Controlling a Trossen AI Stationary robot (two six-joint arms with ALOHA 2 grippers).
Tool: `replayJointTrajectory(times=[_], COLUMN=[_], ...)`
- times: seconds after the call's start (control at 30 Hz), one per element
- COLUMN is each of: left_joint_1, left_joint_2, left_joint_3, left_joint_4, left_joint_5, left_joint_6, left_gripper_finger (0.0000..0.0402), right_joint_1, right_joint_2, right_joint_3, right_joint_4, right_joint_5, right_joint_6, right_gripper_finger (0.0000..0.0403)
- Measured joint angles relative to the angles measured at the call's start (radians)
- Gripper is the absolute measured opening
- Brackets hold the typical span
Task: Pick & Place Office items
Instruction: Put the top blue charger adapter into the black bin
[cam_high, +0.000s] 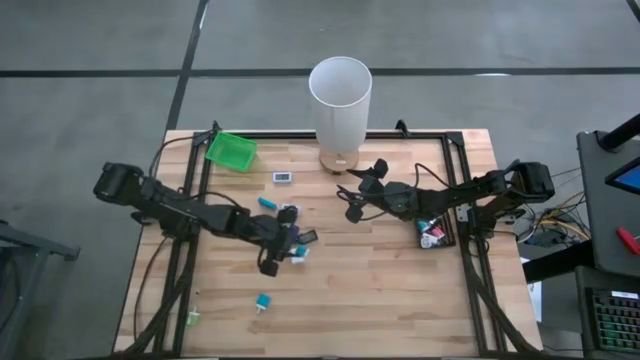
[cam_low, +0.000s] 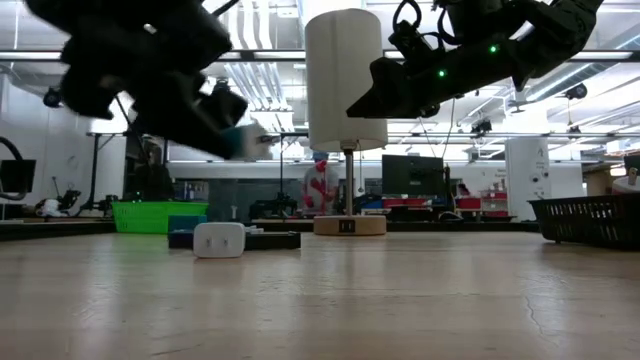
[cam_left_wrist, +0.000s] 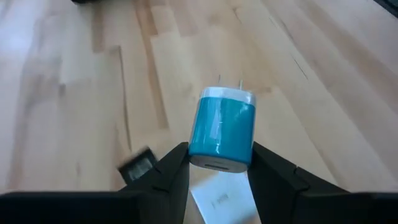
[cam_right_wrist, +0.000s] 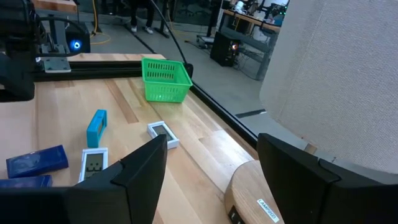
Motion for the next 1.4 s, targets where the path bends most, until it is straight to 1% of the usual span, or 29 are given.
replayJointTrajectory(times=[0.1, 0.33, 0.8, 0.93, 1.17, 1.4], left_joint_1=[0.027, 0.098, 0.176, 0.186, 0.187, 0.186], left_joint_2=[0.034, 0.14, 0.425, 0.471, 0.518, 0.558], left_joint_3=[0.055, 0.146, 0.358, 0.377, 0.376, 0.376], left_joint_4=[-0.004, -0.005, 0.026, 0.051, 0.108, 0.125], left_joint_5=[0.002, 0.066, 0.068, 0.067, 0.049, 0.048], left_joint_6=[0.0, -0.002, -0.069, -0.103, -0.165, -0.212], left_gripper_finger=[0.0138, 0.0144, 0.0144, 0.0145, 0.0144, 0.0144], right_joint_1=[0.0, 0.0, 0.0, 0.0, 0.0, 0.0], right_joint_2=[0.0, 0.0, 0.0, 0.0, 0.0, 0.0], right_joint_3=[0.0, 0.0, 0.0, 0.0, 0.0, 0.0], right_joint_4=[0.0, 0.0, 0.0, 0.0, 0.0, 0.0], right_joint_5=[0.0, 0.0, 0.0, 0.0, 0.0, 0.0], right_joint_6=[0.0, 0.0, 0.0, 0.0, 0.0, 0.0], right_gripper_finger=[0.0245, 0.0254, 0.0244, 0.0249, 0.0256, 0.0251])
